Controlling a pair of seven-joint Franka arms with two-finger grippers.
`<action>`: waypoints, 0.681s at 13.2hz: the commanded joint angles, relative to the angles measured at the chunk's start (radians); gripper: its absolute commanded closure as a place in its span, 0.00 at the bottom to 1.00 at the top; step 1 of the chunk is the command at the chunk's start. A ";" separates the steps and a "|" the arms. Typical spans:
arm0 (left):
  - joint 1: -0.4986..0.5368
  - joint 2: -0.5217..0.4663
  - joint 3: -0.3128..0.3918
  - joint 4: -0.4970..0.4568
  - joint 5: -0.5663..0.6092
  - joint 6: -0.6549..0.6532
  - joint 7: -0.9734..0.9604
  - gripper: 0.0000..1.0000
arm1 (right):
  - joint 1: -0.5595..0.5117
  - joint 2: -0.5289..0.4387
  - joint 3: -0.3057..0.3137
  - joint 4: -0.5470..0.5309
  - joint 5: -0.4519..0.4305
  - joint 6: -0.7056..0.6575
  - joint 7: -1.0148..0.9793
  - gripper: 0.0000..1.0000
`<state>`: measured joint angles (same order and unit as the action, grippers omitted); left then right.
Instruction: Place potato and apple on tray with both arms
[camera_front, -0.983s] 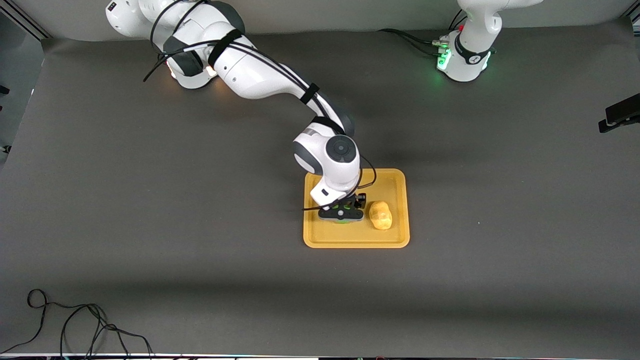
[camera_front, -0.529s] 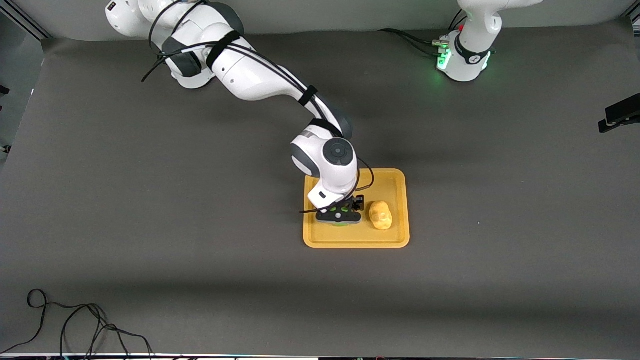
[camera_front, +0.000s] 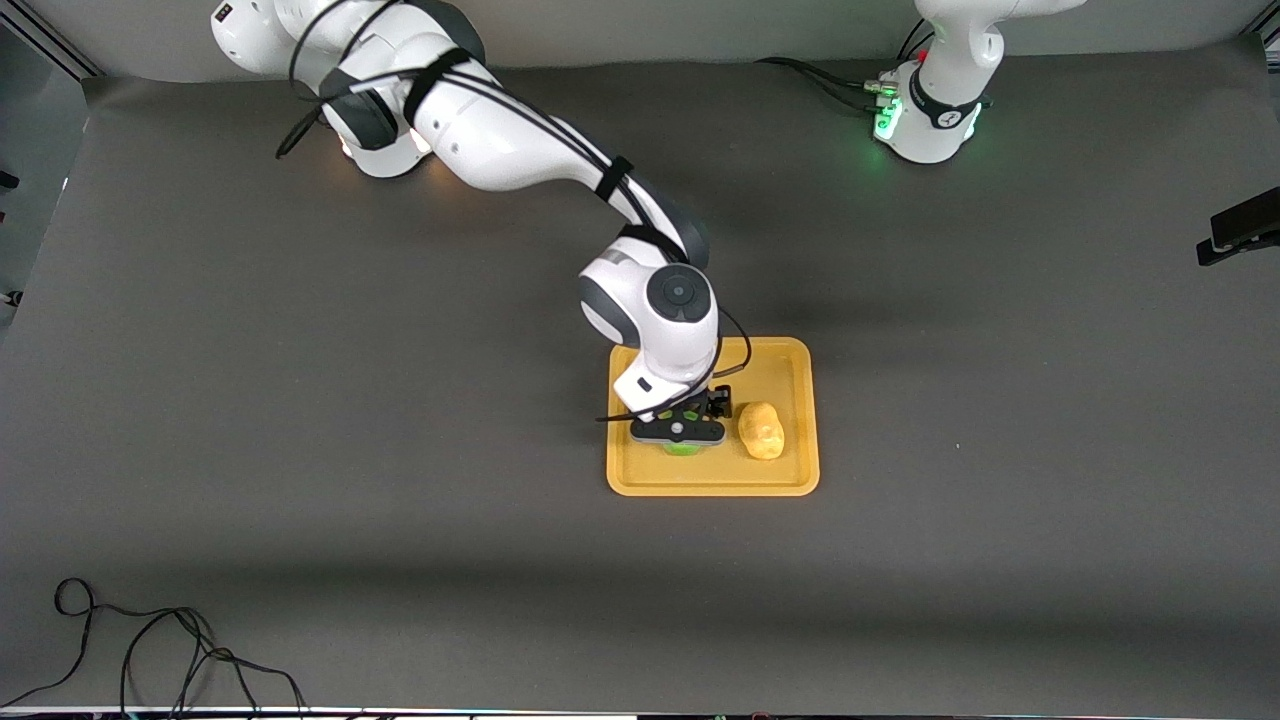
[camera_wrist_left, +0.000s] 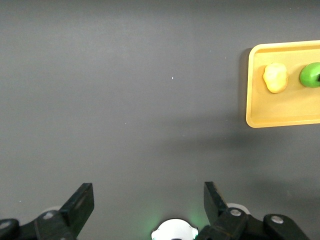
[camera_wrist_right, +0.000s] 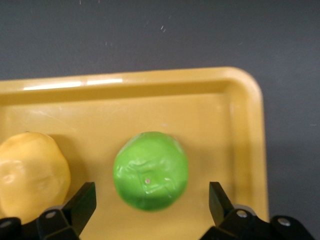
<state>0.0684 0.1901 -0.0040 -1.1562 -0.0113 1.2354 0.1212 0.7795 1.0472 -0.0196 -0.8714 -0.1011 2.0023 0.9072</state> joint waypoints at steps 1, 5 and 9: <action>-0.010 -0.009 0.010 -0.007 -0.007 -0.005 -0.012 0.02 | -0.045 -0.148 0.004 -0.021 0.040 -0.137 -0.019 0.00; -0.010 -0.009 0.010 -0.007 -0.007 -0.004 -0.011 0.02 | -0.100 -0.315 -0.005 -0.070 0.035 -0.317 -0.146 0.00; -0.010 -0.009 0.010 -0.007 -0.004 -0.001 -0.011 0.02 | -0.248 -0.635 -0.011 -0.412 0.041 -0.333 -0.414 0.00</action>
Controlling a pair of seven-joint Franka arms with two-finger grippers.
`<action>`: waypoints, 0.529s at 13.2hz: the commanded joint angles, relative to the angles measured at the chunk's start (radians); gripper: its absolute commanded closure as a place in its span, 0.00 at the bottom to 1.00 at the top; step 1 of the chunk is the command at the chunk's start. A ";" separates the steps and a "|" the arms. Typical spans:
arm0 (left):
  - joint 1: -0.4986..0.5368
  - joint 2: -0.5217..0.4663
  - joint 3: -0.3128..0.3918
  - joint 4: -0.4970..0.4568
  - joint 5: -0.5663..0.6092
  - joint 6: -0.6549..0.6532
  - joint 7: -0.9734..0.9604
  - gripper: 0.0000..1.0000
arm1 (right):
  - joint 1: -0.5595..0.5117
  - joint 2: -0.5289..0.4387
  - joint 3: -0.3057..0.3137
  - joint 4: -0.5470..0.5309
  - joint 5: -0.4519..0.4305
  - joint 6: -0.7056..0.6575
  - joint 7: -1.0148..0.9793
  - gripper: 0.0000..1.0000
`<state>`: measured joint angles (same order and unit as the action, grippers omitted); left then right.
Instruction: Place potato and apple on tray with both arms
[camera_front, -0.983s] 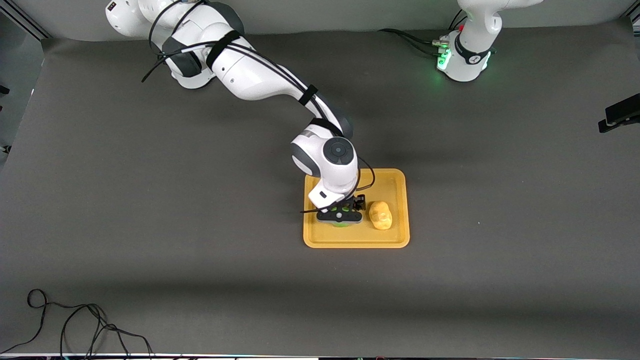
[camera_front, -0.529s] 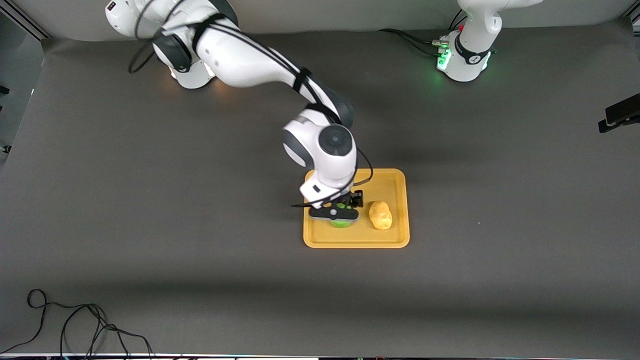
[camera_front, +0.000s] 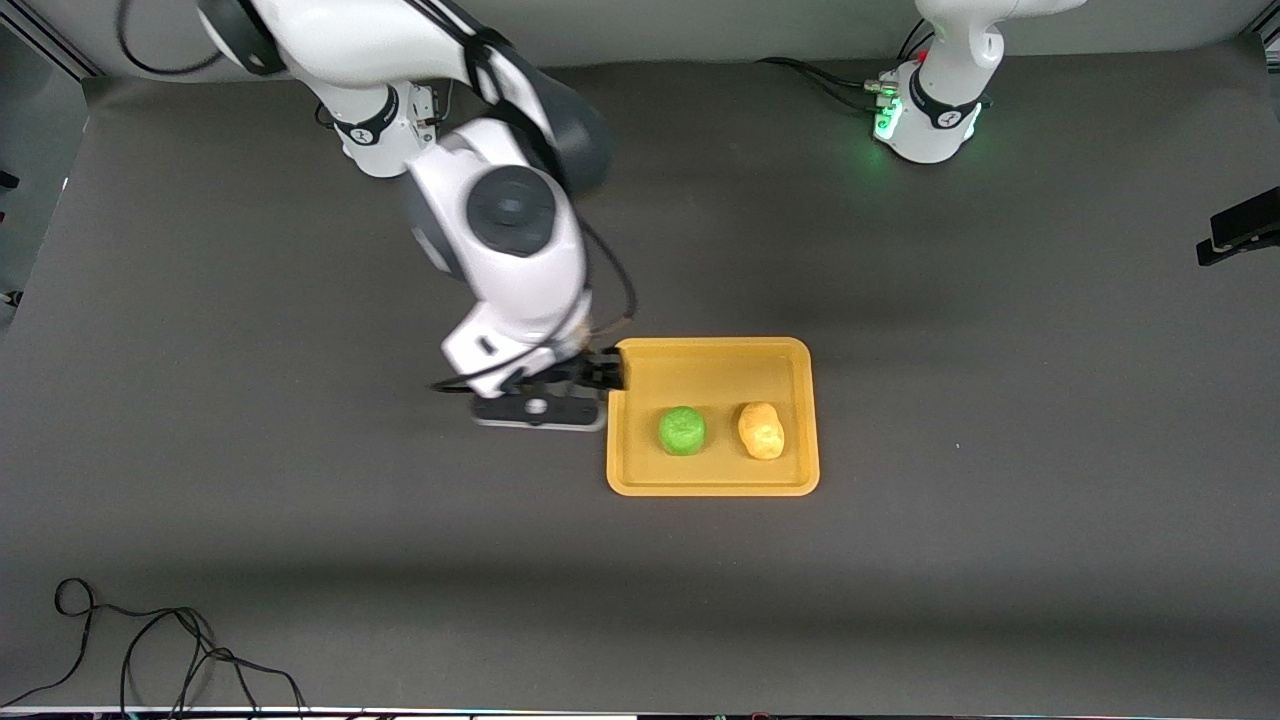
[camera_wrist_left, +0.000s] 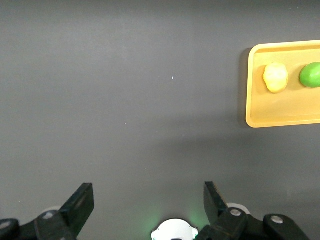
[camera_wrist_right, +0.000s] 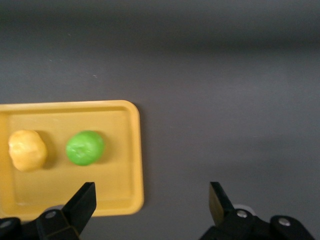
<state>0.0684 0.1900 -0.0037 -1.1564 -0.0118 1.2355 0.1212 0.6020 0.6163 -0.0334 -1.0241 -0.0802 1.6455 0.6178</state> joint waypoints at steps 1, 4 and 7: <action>-0.010 -0.009 0.011 -0.006 -0.002 -0.001 -0.012 0.02 | -0.112 -0.271 0.003 -0.322 0.020 0.022 -0.169 0.00; -0.012 -0.009 0.011 -0.006 0.009 0.005 -0.020 0.02 | -0.240 -0.439 0.003 -0.482 0.023 0.025 -0.320 0.00; -0.010 -0.009 0.011 -0.006 0.010 0.009 -0.020 0.02 | -0.371 -0.542 0.006 -0.572 0.036 0.025 -0.461 0.00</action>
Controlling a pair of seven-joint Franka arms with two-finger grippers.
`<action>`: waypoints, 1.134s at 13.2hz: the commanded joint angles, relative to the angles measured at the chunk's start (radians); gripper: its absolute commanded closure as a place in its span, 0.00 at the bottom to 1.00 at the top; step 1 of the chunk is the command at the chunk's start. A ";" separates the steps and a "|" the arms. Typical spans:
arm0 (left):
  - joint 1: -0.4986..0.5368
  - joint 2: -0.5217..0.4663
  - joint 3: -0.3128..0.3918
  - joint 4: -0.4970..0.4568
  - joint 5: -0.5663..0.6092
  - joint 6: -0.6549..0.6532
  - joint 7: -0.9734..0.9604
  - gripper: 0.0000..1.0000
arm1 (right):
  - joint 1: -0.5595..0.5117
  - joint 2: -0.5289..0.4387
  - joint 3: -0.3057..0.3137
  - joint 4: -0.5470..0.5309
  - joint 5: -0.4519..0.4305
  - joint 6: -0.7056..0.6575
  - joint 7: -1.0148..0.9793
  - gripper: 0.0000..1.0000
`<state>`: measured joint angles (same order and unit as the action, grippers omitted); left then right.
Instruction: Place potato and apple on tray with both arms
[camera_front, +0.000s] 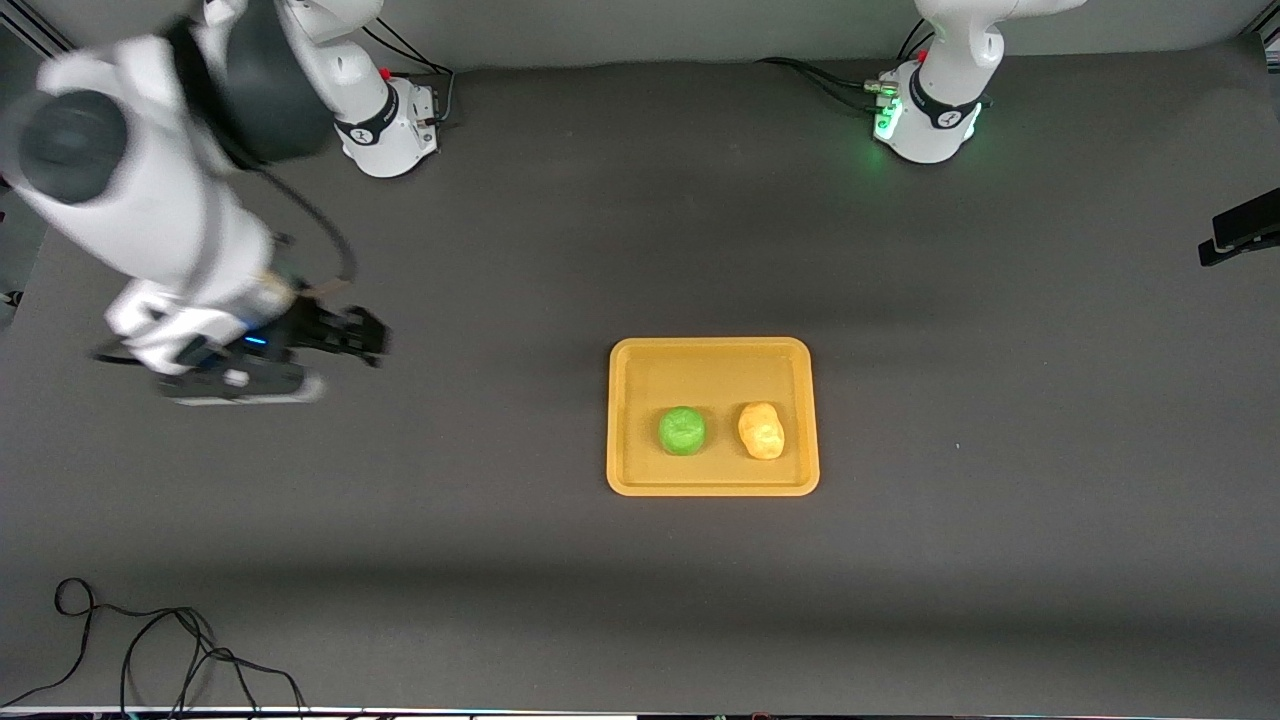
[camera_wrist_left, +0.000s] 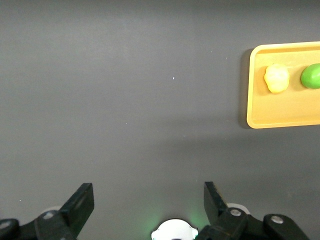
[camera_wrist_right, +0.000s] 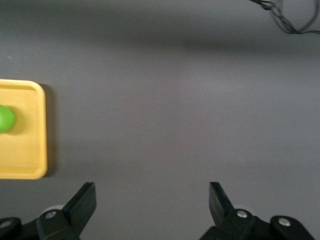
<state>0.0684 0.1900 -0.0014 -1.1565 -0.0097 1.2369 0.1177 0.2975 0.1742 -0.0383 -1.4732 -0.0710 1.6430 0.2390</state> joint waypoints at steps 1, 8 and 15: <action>-0.010 -0.007 0.009 -0.006 0.007 0.007 -0.016 0.02 | -0.107 -0.123 0.011 -0.154 0.034 0.027 -0.095 0.00; -0.009 -0.009 0.011 -0.005 0.005 0.010 -0.012 0.02 | -0.255 -0.147 -0.009 -0.167 0.033 0.024 -0.228 0.00; -0.018 -0.007 0.008 -0.006 0.007 0.012 -0.026 0.02 | -0.377 -0.102 0.067 -0.102 0.028 0.021 -0.263 0.00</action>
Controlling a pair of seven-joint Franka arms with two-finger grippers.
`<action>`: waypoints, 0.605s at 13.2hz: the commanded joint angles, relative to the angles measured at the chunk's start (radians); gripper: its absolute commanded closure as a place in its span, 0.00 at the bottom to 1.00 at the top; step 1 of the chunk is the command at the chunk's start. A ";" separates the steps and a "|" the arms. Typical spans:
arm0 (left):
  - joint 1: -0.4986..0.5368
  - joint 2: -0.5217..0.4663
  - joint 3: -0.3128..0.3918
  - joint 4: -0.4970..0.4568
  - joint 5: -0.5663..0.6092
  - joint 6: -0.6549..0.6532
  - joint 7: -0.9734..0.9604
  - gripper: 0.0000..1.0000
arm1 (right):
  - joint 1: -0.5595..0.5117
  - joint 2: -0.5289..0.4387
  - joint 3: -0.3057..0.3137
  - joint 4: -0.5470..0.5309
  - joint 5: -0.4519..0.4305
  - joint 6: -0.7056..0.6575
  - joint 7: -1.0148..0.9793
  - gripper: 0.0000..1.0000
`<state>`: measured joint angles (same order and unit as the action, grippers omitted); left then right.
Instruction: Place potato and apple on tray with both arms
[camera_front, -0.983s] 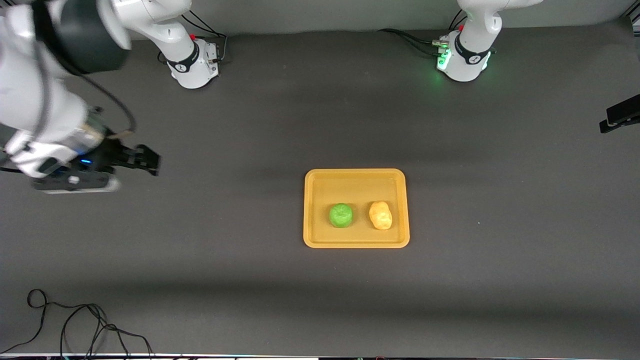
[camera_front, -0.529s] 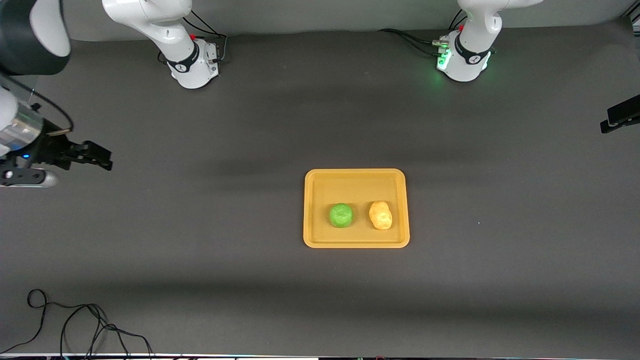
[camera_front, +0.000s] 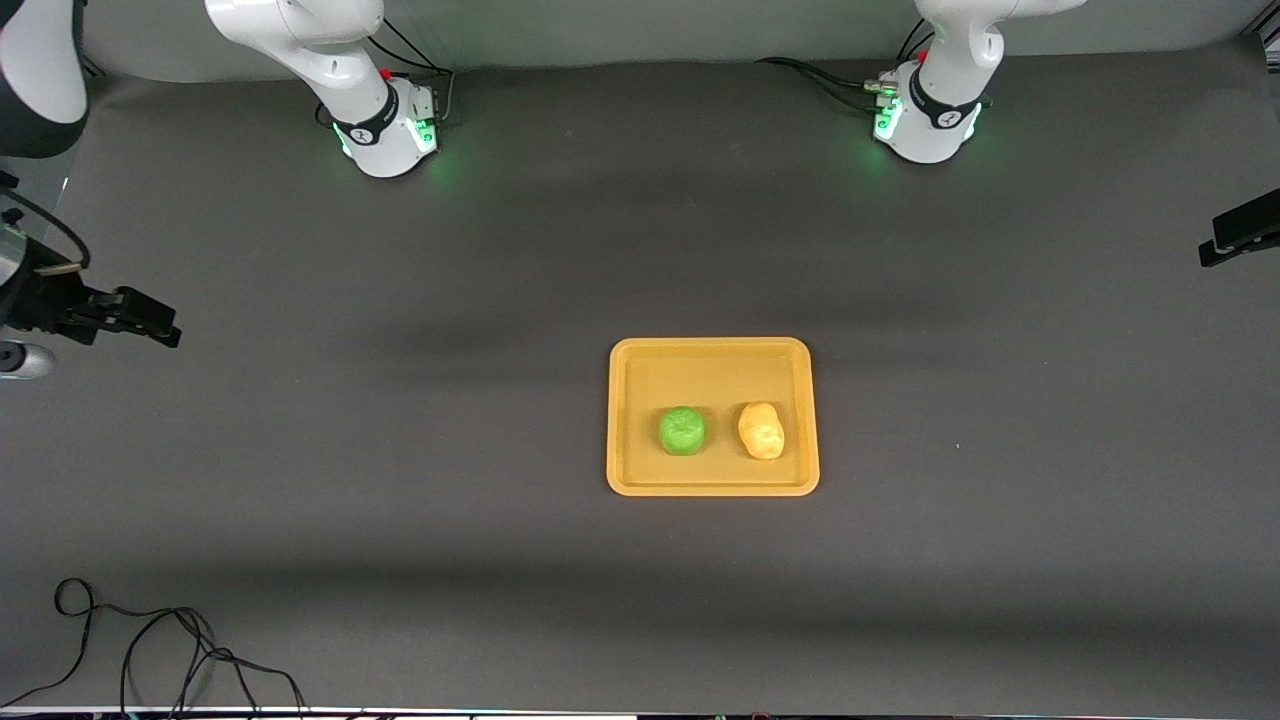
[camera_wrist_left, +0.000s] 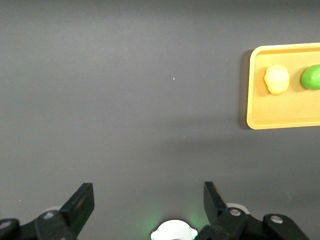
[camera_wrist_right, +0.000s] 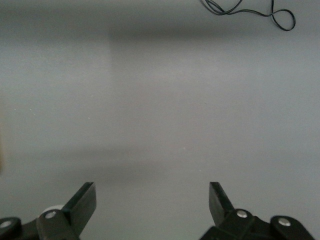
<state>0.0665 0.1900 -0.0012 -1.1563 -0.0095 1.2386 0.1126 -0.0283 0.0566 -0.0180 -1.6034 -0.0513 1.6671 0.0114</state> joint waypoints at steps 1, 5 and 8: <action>-0.016 -0.008 0.007 -0.006 0.006 0.012 -0.021 0.01 | -0.039 0.012 0.044 0.027 0.010 -0.001 -0.033 0.00; -0.013 -0.008 0.007 -0.006 0.006 0.022 -0.018 0.00 | 0.034 0.006 -0.003 0.017 0.014 0.002 -0.016 0.00; -0.014 -0.008 0.007 -0.006 0.006 0.025 -0.016 0.01 | 0.034 0.006 -0.003 0.017 0.016 -0.001 -0.016 0.00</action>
<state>0.0661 0.1900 -0.0013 -1.1563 -0.0095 1.2514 0.1119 -0.0049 0.0570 -0.0051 -1.6019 -0.0511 1.6676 -0.0002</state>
